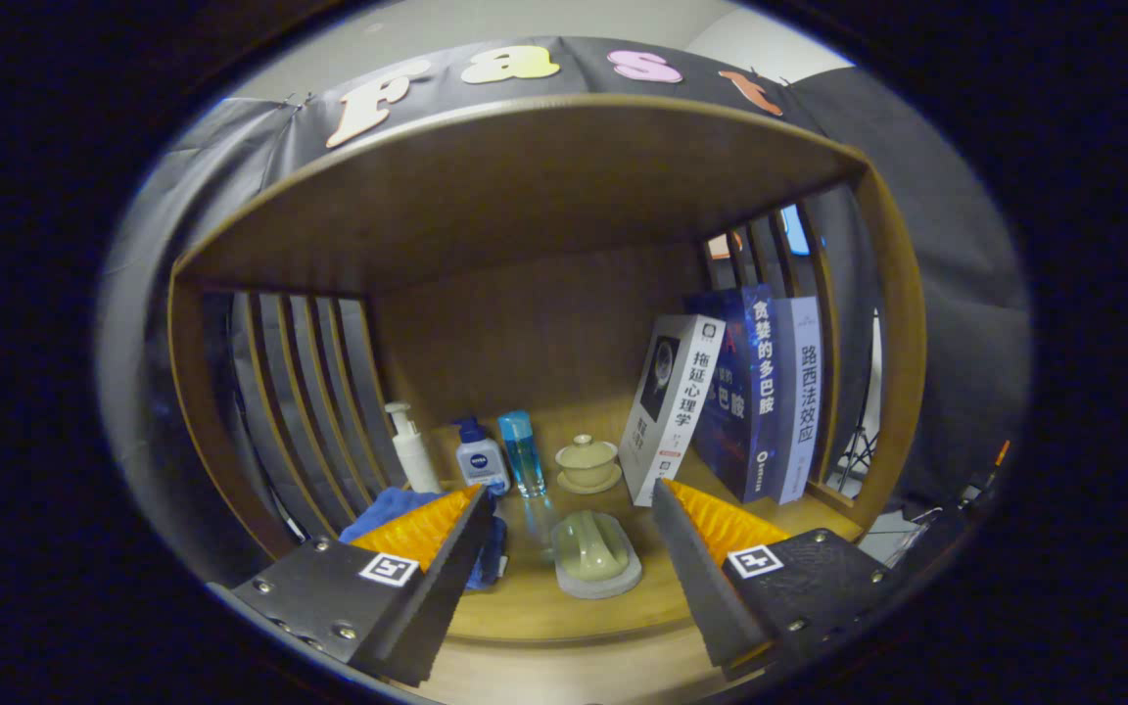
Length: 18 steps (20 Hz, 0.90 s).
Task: Pull open the drawer, take out the items inside it, and place them on the countertop above the cabinet.
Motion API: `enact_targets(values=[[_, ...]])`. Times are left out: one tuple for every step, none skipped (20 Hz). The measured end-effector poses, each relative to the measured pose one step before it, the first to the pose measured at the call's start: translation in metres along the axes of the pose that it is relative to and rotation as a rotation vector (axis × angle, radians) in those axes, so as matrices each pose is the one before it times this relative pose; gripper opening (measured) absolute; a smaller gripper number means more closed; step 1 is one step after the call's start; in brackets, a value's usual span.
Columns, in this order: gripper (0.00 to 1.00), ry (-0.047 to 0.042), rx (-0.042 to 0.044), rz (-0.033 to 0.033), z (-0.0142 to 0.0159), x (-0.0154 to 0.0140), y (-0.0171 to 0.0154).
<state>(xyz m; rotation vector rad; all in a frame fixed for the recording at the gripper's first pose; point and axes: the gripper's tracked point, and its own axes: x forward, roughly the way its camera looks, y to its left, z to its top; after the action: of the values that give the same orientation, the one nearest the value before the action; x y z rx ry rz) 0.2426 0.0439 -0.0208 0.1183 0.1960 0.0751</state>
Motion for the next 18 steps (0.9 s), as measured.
enact_targets(values=[[0.99,-0.00754,0.00172,0.00372,0.00517,-0.01013,0.00211],[0.99,-0.00604,0.00797,0.00429,0.00485,-0.00874,0.00165],[0.99,-0.00025,0.00819,0.00356,0.00337,-0.00779,0.00282],[0.99,0.00175,0.00592,0.00169,0.00279,-0.00707,0.00139],[0.99,-0.00145,-0.00266,0.00621,0.00365,-0.00754,0.00233],[0.99,-0.00507,-0.00795,0.00197,0.00442,-0.00851,0.00209],[0.99,-0.00375,-0.00986,0.00343,0.00669,-0.00966,0.00228],[0.99,-0.00265,-0.00726,0.00762,0.00343,-0.00923,0.00293],[0.99,-0.00292,-0.00297,0.0075,0.00384,-0.01077,0.00329],[0.99,-0.00696,-0.00411,0.00925,0.00328,-0.01012,0.00374],[0.99,-0.00874,-0.0049,0.00911,0.00322,-0.01079,0.00316],[0.99,-0.00685,-0.01293,0.01105,0.00296,-0.0114,0.00316],[0.99,-0.00789,-0.01554,0.00135,0.00067,-0.01138,0.00112],[0.99,-0.00105,-0.01665,0.00185,-0.00086,-0.01129,0.00059],[0.99,-0.00515,-0.00748,-0.00376,0.0003,-0.01241,0.0022],[0.99,-0.01394,-0.00246,-0.00528,0.00117,-0.01347,0.00145],[0.99,-0.01433,0.01196,0.00912,0.00054,-0.01315,0.00576],[0.99,-0.00236,0.01927,0.01354,-0.00256,-0.01399,0.00709]])
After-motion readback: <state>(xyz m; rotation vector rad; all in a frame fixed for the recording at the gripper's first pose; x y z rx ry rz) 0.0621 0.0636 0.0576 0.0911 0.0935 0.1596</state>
